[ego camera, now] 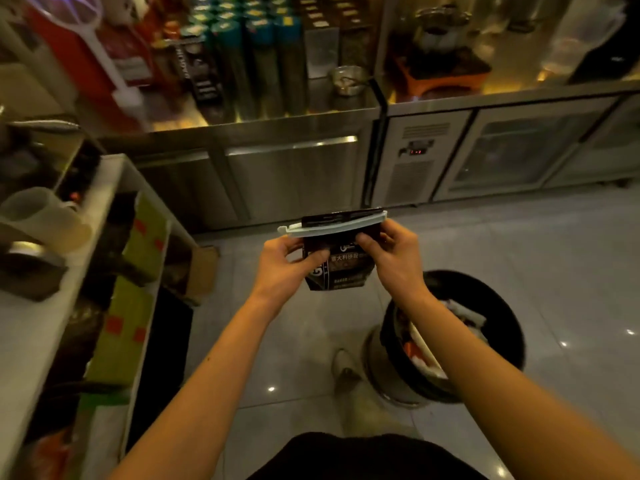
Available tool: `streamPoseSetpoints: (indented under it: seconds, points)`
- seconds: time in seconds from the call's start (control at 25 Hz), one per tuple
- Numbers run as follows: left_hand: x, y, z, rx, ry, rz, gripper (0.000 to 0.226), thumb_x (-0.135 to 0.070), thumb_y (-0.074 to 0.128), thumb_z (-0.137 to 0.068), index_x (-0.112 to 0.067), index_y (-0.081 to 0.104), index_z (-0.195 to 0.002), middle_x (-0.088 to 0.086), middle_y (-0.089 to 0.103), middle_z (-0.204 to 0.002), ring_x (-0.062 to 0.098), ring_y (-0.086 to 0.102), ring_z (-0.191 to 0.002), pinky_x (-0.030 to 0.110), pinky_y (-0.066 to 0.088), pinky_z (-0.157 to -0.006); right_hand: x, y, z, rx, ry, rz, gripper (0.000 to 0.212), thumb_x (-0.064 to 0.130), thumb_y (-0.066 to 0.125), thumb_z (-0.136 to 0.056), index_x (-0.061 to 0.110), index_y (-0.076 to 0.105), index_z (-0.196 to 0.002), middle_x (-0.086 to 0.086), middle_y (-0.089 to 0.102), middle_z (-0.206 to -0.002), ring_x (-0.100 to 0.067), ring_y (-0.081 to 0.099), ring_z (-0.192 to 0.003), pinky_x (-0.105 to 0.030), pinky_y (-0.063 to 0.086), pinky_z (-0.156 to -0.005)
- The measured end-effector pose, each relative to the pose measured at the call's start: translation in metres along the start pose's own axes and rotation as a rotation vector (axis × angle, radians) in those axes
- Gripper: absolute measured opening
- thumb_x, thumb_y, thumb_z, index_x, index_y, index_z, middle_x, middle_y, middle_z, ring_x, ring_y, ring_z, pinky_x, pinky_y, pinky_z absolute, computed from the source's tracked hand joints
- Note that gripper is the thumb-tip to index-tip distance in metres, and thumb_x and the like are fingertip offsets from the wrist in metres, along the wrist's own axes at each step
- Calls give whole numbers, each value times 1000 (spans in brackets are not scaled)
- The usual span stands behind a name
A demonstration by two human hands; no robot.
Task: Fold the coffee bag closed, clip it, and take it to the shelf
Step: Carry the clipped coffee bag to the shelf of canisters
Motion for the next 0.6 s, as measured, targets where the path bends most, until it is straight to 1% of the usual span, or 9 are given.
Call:
streamPoseSetpoints:
  seconds: [0.08, 0.16, 0.24, 0.28, 0.36, 0.4, 0.44, 0.52, 0.6]
  points:
    - [5, -14, -28, -32, -27, 3, 32, -12, 81, -78, -36, 72, -96, -31, 73, -90, -16, 63, -98, 1, 46, -72, -7, 16, -40, 34, 17, -26, 25, 4, 64, -89, 18, 66, -109, 4, 72, -102, -7, 69, -96, -26, 56, -82]
    - [10, -26, -66, -79, -39, -6, 33, -13, 82, -77, -40, 73, -94, -31, 73, -93, -17, 62, -98, 1, 46, -71, -14, 33, -90, 88, 10, -35, 24, 5, 65, -89, 20, 67, -107, 4, 73, -101, -9, 69, -96, -32, 57, -85]
    - [14, -38, -104, -158, -41, -19, 35, -16, 81, -79, -48, 73, -92, -33, 72, -94, -16, 62, -99, 4, 49, -75, -21, 50, -140, 140, 25, -43, 22, 5, 65, -88, 18, 67, -106, 1, 73, -101, -11, 68, -97, -39, 57, -88]
    - [14, -43, -115, -190, -31, -22, 33, -17, 79, -82, -48, 73, -94, -29, 73, -97, -10, 64, -102, 10, 52, -81, -23, 58, -155, 151, 17, -44, 21, 5, 65, -88, 15, 68, -106, -1, 73, -101, -13, 68, -98, -42, 56, -89]
    - [21, -61, -155, -266, -28, -14, 26, -17, 75, -85, -35, 74, -104, -15, 76, -104, 6, 68, -108, 32, 55, -94, -27, 80, -204, 201, 15, -54, 19, 4, 66, -87, 10, 68, -106, -6, 73, -101, -17, 69, -98, -47, 55, -90]
    - [23, -69, -170, -299, -47, -4, 25, -16, 75, -86, -27, 73, -108, -8, 76, -107, 13, 68, -109, 40, 55, -96, -28, 89, -221, 224, 28, -61, 19, 4, 66, -87, 8, 68, -106, -7, 73, -101, -18, 69, -98, -48, 55, -90]
    - [25, -75, -180, -330, -64, 2, 25, -16, 75, -86, -23, 73, -110, -5, 76, -108, 16, 69, -109, 45, 55, -96, -29, 96, -232, 242, 32, -64, 20, 4, 67, -87, 8, 68, -106, -7, 73, -101, -18, 69, -98, -48, 55, -90]
    - [32, -95, -217, -382, -79, 7, 25, -18, 75, -85, -25, 73, -110, -5, 76, -108, 16, 69, -108, 48, 54, -95, -35, 116, -273, 284, 22, -68, 20, 5, 67, -87, 9, 68, -106, -6, 73, -102, -17, 69, -99, -48, 55, -90]
    - [42, -113, -256, -393, -95, 20, 24, -19, 75, -85, -29, 73, -107, -7, 76, -108, 14, 69, -108, 47, 54, -95, -42, 139, -315, 304, 36, -64, 20, 6, 67, -87, 10, 68, -107, -6, 73, -103, -17, 69, -99, -47, 55, -90]
Point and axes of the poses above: each hand's wrist, its own z-axis away from the middle knuckle, its own y-axis out of the palm, x = y × z, the point moved 2 cm from there along -z, towards the middle knuckle
